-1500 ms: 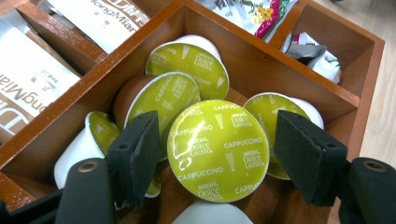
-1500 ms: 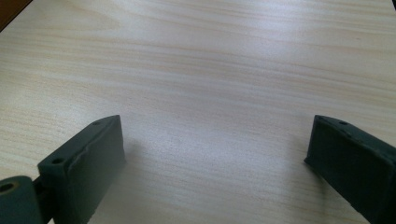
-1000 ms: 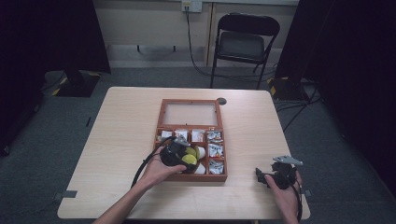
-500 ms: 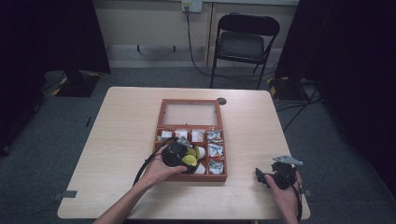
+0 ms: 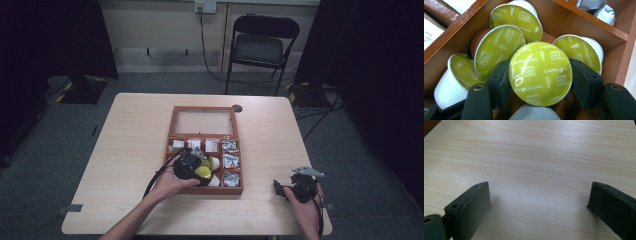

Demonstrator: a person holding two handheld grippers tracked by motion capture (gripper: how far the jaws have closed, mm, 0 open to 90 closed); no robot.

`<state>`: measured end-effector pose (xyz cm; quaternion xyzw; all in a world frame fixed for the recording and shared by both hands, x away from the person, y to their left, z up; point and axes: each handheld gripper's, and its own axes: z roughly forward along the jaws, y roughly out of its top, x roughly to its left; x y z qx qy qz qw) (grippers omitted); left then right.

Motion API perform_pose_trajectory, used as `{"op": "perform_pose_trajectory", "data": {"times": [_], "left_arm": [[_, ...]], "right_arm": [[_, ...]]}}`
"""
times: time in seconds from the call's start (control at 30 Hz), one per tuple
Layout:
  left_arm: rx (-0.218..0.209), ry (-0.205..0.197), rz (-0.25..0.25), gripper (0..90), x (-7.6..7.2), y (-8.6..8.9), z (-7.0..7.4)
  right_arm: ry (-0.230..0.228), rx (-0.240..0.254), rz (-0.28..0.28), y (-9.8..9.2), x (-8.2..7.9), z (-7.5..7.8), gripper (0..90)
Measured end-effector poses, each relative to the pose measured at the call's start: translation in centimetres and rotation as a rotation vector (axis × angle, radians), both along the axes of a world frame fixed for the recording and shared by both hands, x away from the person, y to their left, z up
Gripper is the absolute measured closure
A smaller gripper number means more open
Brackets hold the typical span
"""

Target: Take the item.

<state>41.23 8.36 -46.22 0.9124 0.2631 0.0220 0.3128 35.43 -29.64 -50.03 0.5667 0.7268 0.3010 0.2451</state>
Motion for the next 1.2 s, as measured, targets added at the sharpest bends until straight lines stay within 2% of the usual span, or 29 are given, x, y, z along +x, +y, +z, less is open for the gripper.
{"op": "perform_pose_trajectory", "data": {"times": [0.13, 0.23, 0.33, 0.43, 0.63, 0.8, 1.2], "left_arm": [[-0.011, 0.002, 0.001, 38.0, -0.13, -0.03, -0.02], [0.001, -0.004, -0.013, 38.1, -0.09, 0.03, 0.06], [-0.017, -0.001, 0.000, 38.1, -0.13, -0.04, -0.01], [-0.011, 0.001, -0.016, 38.1, 0.00, 0.11, 0.07], [-0.052, 0.010, 0.007, 38.1, -0.05, 0.14, 0.16], [-0.071, -0.003, -0.005, 38.2, -0.15, 0.25, 0.48], [-0.083, -0.007, 0.004, 38.2, -0.12, 0.58, 0.61]], "right_arm": [[0.000, 0.000, -0.001, 0.00, -0.01, 0.00, 3.4], [0.000, 0.000, 0.000, -0.01, 0.00, 0.00, 3.4], [0.000, 0.000, 0.000, -0.01, 0.00, 0.00, 3.4], [0.000, 0.000, 0.000, 0.00, 0.00, 0.00, 3.4], [0.000, 0.000, 0.000, 0.00, 0.00, 0.00, 3.4], [0.000, 0.000, -0.001, 0.00, 0.00, 0.00, 3.4], [0.000, 0.001, -0.004, 0.01, -0.07, 0.00, 3.4]]}}
